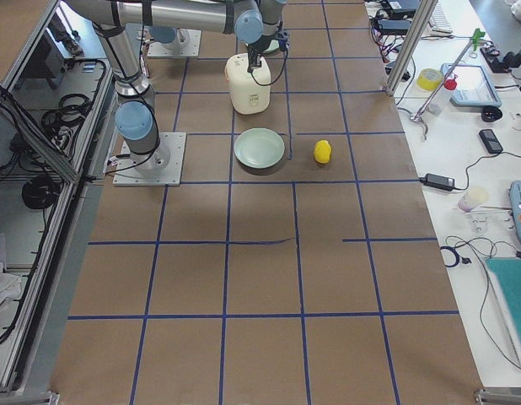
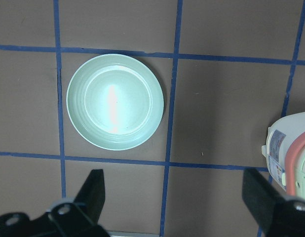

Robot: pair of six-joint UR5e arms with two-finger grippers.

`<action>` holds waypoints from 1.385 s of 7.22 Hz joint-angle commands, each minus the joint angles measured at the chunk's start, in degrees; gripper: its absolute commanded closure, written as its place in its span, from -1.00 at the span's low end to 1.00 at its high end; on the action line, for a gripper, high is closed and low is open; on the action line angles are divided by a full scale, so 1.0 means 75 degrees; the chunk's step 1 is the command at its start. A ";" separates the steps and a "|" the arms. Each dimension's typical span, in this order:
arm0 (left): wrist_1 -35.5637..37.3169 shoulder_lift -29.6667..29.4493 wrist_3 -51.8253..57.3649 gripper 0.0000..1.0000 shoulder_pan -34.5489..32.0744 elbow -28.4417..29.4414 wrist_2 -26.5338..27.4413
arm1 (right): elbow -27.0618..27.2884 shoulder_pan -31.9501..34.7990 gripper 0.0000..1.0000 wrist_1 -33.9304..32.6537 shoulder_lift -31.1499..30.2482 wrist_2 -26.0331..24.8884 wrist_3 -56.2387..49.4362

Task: Press rice cooker button
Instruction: 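Press the green lid button with the right gripper fingertips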

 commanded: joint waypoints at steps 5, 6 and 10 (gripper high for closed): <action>0.0000 0.0000 0.0000 -1.00 0.0000 0.0000 0.0000 | 0.0075 0.0047 1.00 -0.0559 0.0260 0.0154 -0.0023; 0.0000 0.0000 0.0000 -1.00 0.0000 0.0000 0.0000 | 0.0121 0.0047 1.00 -0.0571 0.0272 0.0143 -0.0012; 0.0000 0.0000 0.0000 -1.00 0.0000 0.0000 0.0000 | 0.0157 0.0059 1.00 -0.0641 0.0365 0.0166 -0.0012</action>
